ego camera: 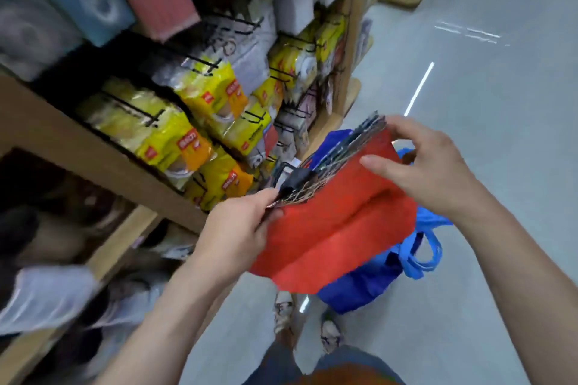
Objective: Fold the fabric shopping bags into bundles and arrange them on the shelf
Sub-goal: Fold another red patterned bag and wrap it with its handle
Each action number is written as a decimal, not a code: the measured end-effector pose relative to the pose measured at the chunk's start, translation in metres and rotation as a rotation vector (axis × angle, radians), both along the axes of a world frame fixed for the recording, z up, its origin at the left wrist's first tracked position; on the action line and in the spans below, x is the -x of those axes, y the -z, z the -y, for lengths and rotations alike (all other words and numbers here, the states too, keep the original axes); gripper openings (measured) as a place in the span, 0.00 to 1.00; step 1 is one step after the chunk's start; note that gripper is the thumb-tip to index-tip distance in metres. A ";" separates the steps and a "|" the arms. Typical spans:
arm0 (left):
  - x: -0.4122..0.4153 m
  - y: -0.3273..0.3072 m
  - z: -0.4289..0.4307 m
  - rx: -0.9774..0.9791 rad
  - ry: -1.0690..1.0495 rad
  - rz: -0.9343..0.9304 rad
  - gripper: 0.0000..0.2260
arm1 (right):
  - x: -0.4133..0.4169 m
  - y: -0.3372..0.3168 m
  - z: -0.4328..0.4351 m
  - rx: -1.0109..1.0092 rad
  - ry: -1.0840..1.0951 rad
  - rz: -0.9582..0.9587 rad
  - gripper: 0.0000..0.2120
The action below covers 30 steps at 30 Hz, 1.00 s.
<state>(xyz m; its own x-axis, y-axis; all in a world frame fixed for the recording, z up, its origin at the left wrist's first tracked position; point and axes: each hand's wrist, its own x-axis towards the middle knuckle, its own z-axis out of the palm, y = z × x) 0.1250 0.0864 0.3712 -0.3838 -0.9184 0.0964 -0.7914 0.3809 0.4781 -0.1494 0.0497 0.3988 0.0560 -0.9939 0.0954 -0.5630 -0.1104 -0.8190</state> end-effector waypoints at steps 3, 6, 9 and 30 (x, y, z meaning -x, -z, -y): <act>-0.035 -0.042 -0.041 -0.056 -0.143 -0.021 0.18 | -0.037 -0.015 0.002 -0.037 -0.197 0.100 0.04; -0.076 -0.083 -0.090 -0.078 -0.382 -0.085 0.11 | -0.092 -0.030 -0.001 0.066 -0.321 0.154 0.12; -0.126 -0.119 -0.149 -0.255 -0.553 0.033 0.12 | -0.150 -0.047 -0.015 0.193 -0.407 0.189 0.21; -0.390 -0.169 -0.481 0.485 -1.134 0.237 0.29 | -0.573 -0.157 -0.220 0.252 -0.654 0.645 0.16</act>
